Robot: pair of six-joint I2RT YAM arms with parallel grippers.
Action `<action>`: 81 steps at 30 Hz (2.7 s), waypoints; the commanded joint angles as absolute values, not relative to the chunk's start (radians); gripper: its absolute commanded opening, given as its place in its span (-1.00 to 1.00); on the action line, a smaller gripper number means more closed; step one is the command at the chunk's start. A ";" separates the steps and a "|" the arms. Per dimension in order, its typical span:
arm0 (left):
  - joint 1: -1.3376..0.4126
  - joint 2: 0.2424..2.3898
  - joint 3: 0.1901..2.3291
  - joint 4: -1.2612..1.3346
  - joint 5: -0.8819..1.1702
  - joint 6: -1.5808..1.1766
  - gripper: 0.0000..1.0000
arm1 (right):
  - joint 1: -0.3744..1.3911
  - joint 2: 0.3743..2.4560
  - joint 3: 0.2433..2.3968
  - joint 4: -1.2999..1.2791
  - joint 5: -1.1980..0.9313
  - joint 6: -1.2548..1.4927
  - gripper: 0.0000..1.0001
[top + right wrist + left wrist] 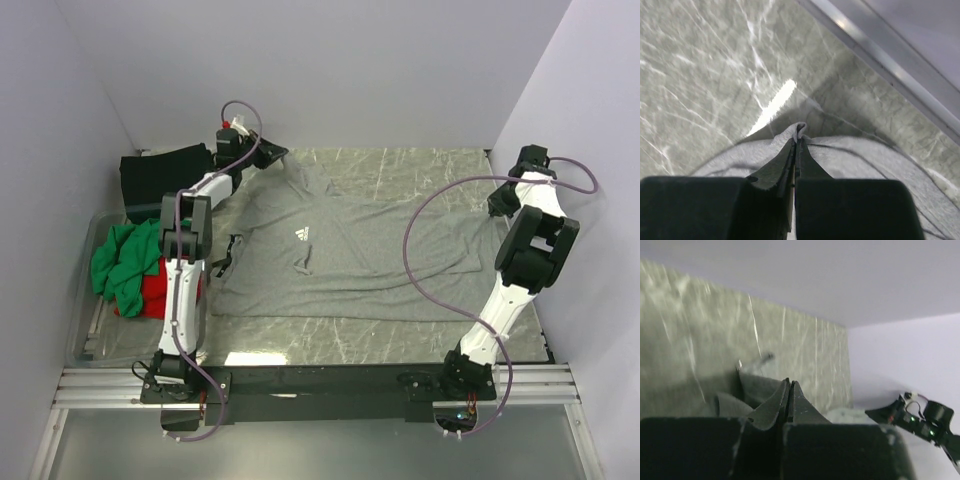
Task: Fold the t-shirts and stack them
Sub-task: Fold the tshirt
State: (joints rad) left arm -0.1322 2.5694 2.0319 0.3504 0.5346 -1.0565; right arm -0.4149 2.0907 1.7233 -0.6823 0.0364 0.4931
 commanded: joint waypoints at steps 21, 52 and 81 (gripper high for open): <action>-0.158 1.784 1.405 -0.127 0.440 -0.488 -0.99 | -0.414 1.775 1.413 -0.644 0.116 0.442 -1.00; -0.176 1.200 0.948 -0.167 -0.115 -0.652 -0.99 | -0.422 1.566 1.201 -0.658 0.209 0.474 -1.00; -0.176 0.969 0.779 -0.371 -0.143 -0.753 -0.99 | -0.454 1.443 1.020 -0.725 0.316 0.555 -1.00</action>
